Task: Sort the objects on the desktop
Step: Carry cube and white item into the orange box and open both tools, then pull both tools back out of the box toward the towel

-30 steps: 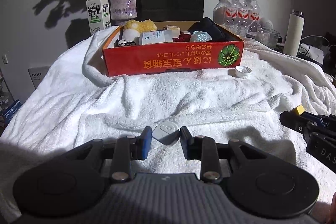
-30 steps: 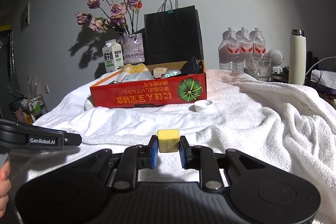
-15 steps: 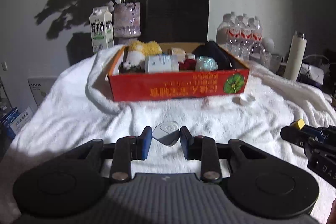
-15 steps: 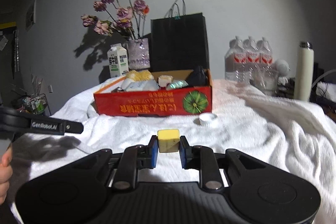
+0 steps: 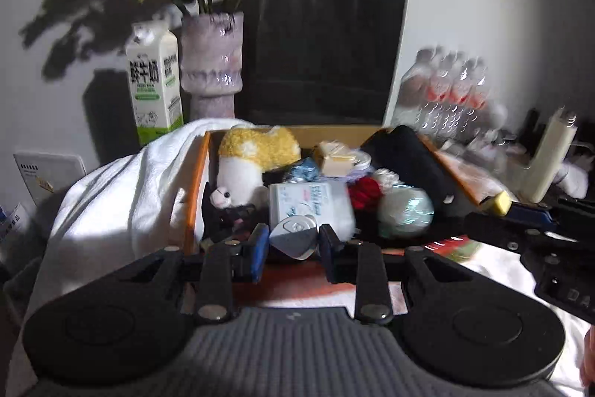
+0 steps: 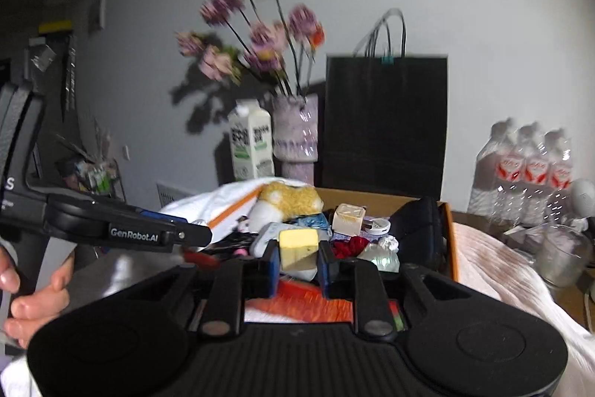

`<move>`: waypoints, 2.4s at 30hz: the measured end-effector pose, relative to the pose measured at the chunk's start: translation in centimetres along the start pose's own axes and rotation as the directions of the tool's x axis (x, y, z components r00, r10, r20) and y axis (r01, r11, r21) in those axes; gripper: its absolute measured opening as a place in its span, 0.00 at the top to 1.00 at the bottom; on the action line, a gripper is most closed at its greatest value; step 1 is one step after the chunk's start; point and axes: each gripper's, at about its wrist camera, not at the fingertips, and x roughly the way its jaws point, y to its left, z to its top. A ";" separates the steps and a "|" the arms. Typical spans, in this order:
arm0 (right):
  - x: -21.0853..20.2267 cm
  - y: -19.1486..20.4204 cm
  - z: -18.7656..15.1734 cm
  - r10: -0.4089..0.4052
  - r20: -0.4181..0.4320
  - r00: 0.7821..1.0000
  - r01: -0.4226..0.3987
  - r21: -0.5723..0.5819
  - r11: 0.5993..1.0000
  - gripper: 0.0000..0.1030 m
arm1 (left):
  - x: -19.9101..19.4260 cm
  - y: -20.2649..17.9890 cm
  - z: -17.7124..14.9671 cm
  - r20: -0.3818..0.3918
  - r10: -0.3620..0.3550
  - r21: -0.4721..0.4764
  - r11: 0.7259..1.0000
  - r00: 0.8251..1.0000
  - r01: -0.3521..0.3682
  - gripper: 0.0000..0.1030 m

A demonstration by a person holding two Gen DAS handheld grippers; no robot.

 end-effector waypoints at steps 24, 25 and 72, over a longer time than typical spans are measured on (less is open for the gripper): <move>12.2 -3.9 4.4 -0.094 -0.305 0.948 0.148 0.156 0.977 0.37 | 6.5 1.8 3.9 -0.184 0.123 -0.006 0.992 0.975 -0.126 0.03; 11.7 -3.8 4.2 -0.106 -0.298 0.949 0.153 0.139 0.978 0.35 | 6.0 1.7 3.7 -0.180 0.129 0.002 0.991 0.975 -0.131 0.03; -8.5 1.2 -13.9 -0.304 -0.019 0.953 0.304 0.016 0.953 0.05 | -6.8 -4.6 -17.0 0.077 0.070 -0.063 0.996 0.995 -0.066 0.00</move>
